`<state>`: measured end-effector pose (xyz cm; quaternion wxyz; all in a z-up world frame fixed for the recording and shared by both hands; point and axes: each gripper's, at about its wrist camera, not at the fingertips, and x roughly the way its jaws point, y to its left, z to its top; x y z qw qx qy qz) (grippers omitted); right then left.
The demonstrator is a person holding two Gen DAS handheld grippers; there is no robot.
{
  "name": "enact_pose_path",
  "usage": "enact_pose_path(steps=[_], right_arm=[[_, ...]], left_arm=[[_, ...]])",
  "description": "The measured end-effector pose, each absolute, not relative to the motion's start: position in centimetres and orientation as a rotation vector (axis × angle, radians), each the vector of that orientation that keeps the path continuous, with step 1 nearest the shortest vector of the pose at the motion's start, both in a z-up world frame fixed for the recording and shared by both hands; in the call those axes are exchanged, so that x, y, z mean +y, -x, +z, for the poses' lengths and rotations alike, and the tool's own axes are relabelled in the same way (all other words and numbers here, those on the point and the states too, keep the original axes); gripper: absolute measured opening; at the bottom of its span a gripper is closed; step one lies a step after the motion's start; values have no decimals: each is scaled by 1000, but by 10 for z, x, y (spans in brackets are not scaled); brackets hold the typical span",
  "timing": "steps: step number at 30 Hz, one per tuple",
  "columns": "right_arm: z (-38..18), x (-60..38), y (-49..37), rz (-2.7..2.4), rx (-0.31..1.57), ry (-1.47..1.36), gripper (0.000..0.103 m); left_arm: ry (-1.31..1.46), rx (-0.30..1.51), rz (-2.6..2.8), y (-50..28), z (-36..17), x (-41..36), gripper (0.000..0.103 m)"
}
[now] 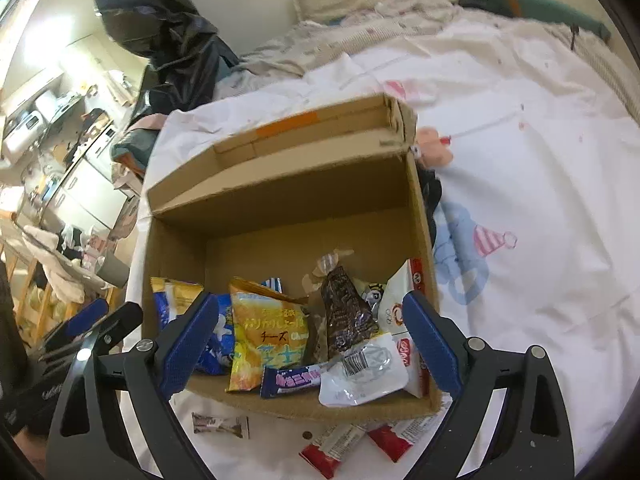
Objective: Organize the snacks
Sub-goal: 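Move the left tool to the brown chocolate bar and grasp it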
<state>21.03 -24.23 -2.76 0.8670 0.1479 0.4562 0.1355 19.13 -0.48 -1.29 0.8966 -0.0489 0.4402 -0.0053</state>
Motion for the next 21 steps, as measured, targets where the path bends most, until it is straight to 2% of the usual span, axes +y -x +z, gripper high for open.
enact_pose_path(steps=[6,14,21], right_arm=[[-15,-252,-188,287,935,-344,95],[-26,-257,-154,279,978,-339,95],[-39,-275,-137,250,1034,-359,95]], left_arm=[[52,894,18,-175,-5,2,94],[37,937,-19,-146,-12,9,94],[13,1186,-95,-143,-62,1,94]])
